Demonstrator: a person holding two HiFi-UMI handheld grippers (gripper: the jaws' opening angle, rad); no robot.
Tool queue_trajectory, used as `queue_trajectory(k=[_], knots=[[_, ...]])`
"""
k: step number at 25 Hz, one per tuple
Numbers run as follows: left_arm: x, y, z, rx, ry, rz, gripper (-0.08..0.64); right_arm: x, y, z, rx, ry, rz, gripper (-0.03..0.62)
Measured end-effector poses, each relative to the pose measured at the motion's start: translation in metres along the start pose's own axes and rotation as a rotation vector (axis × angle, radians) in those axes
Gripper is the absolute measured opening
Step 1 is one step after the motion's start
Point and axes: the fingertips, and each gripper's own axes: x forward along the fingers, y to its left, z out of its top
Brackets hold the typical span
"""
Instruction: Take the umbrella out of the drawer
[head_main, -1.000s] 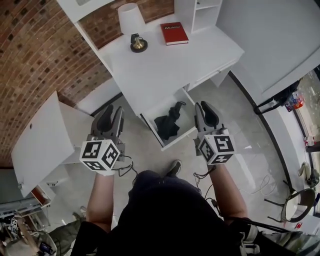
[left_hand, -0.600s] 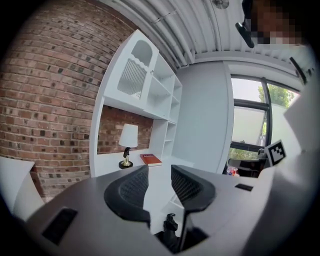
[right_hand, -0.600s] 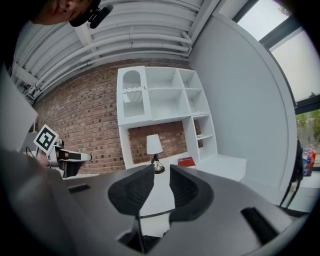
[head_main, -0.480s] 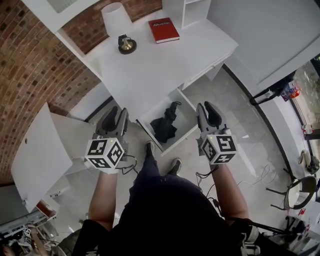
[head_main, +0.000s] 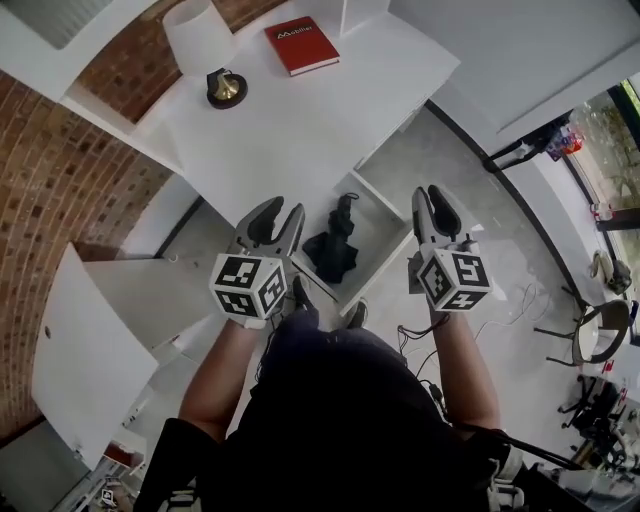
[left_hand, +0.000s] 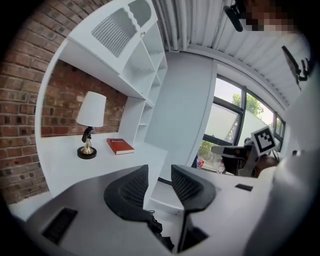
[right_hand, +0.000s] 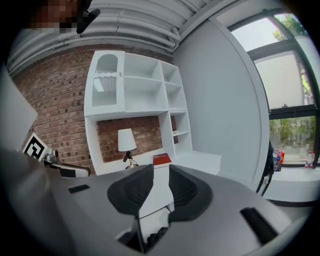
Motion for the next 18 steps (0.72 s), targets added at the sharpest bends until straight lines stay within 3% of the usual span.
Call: queue_trajectory(k=[5, 10, 15, 18], knots=[[0.043, -0.004, -0.028, 0.032, 0.089, -0.133, 0.141, 0.005, -0.013, -0.016, 0.008, 0.032, -0.097, 0.100], [0.081, -0.034, -0.061, 0.070, 0.157, -0.214, 0.141, 0.004, -0.035, -0.038, 0.051, 0.059, -0.127, 0.100], [0.119, -0.051, -0.123, 0.090, 0.279, -0.217, 0.144, -0.001, -0.061, -0.062, 0.086, 0.087, -0.119, 0.100], [0.138, -0.055, -0.173, 0.147, 0.380, -0.198, 0.151, -0.011, -0.082, -0.073, 0.104, 0.096, -0.129, 0.100]])
